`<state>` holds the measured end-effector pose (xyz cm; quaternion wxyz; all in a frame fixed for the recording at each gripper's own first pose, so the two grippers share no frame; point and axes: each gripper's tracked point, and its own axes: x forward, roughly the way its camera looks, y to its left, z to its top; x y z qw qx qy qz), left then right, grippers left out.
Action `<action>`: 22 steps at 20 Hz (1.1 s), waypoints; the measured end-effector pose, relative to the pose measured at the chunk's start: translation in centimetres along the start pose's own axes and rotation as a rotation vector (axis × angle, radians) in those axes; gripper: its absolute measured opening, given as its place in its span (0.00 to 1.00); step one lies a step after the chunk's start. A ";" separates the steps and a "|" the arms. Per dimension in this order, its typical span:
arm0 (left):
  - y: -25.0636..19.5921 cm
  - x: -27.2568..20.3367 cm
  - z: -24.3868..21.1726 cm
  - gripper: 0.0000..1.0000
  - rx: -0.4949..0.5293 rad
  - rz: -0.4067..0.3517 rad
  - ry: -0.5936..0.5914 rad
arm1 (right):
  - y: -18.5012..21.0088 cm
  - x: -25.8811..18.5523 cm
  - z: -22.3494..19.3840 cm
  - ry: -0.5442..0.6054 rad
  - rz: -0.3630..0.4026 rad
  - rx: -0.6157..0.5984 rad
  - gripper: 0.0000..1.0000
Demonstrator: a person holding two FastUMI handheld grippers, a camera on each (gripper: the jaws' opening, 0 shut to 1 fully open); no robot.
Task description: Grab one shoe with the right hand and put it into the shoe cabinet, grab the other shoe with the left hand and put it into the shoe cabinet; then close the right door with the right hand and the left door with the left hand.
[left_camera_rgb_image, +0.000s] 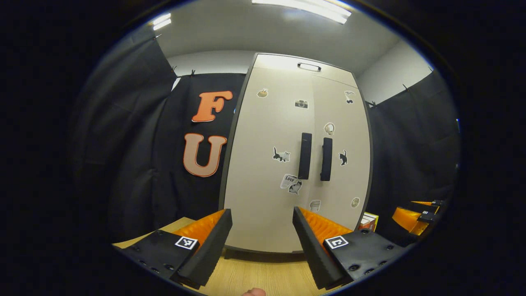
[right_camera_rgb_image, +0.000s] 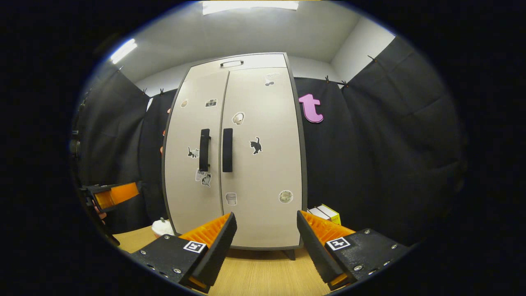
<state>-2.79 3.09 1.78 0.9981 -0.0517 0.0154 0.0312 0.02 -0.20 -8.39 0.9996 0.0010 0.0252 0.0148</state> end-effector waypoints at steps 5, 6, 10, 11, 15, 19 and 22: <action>1.1 -1.5 -0.6 0.96 0.027 0.044 0.011 | -0.2 -0.5 0.0 0.006 -0.002 -0.001 0.91; 1.4 -1.5 -0.4 0.96 0.024 0.055 0.007 | -0.2 -0.6 0.1 0.006 -0.003 -0.002 0.91; 1.8 -1.3 0.1 0.96 0.025 0.068 0.000 | -0.1 -0.8 -0.2 0.011 -0.003 0.010 0.91; 1.9 -1.2 0.2 0.96 0.030 0.070 0.001 | 0.0 -0.9 -0.2 0.013 -0.002 0.015 0.91; 1.7 -1.5 0.4 0.96 0.027 0.069 -0.003 | -0.1 -1.0 -0.4 0.017 -0.003 0.020 0.91; 1.4 -1.5 0.5 0.96 0.022 0.062 -0.002 | 0.0 -1.0 -0.8 0.031 0.001 0.024 0.91; 1.4 -1.4 0.6 0.96 0.028 0.063 -0.003 | 0.0 -1.1 -0.7 0.028 -0.002 0.025 0.91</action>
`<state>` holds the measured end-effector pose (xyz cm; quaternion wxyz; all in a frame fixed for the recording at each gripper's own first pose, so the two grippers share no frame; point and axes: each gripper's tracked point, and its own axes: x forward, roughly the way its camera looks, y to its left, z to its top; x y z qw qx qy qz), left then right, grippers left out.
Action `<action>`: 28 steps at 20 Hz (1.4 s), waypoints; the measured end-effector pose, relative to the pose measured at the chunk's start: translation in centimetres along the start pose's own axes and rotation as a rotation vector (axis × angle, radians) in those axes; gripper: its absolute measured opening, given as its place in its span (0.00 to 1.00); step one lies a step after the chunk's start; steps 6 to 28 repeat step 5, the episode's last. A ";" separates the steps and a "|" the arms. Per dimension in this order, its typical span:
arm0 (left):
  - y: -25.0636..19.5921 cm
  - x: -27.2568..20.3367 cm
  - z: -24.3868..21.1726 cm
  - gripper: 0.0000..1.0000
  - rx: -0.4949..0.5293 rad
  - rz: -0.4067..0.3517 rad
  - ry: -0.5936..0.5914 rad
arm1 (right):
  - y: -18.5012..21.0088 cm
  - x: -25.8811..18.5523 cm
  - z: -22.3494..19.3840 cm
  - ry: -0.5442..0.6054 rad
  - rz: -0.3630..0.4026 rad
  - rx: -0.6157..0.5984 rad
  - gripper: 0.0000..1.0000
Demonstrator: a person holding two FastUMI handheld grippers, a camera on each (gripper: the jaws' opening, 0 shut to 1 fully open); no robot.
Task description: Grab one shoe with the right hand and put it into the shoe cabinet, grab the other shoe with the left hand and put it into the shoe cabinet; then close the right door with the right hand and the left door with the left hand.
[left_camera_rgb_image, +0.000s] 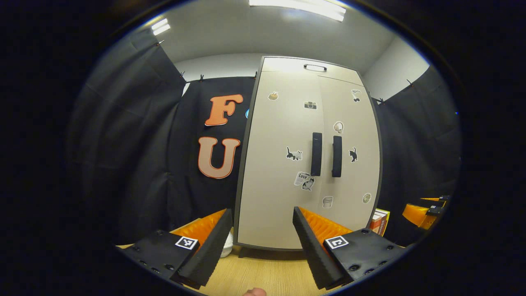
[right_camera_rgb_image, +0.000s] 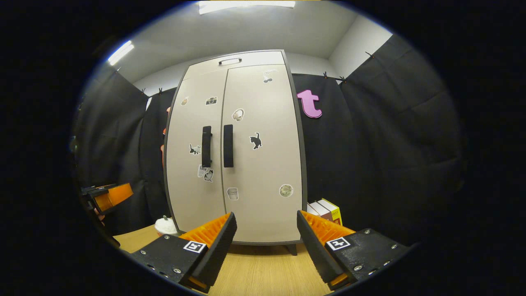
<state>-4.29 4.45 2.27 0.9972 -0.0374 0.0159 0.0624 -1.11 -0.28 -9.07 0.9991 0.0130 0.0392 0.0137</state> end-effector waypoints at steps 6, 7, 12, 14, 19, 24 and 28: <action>-0.1 0.4 -0.2 0.96 -0.013 -0.003 0.004 | -0.2 0.0 -0.3 0.005 -0.005 0.007 0.91; -0.1 0.4 -0.2 0.96 -0.013 -0.003 0.004 | -0.2 0.0 -0.3 0.005 -0.005 0.007 0.91; -0.1 0.4 -0.2 0.96 -0.013 -0.003 0.004 | -0.2 0.0 -0.3 0.005 -0.005 0.007 0.91; -0.1 0.4 -0.2 0.96 -0.013 -0.003 0.004 | -0.2 0.0 -0.3 0.005 -0.005 0.007 0.91; -0.1 0.4 -0.2 0.96 -0.013 -0.003 0.004 | -0.2 0.0 -0.3 0.005 -0.005 0.007 0.91; -0.1 0.4 -0.2 0.96 -0.013 -0.003 0.004 | -0.2 0.0 -0.3 0.005 -0.005 0.007 0.91; -0.1 0.4 -0.2 0.96 -0.013 -0.003 0.004 | -0.2 0.0 -0.3 0.005 -0.005 0.007 0.91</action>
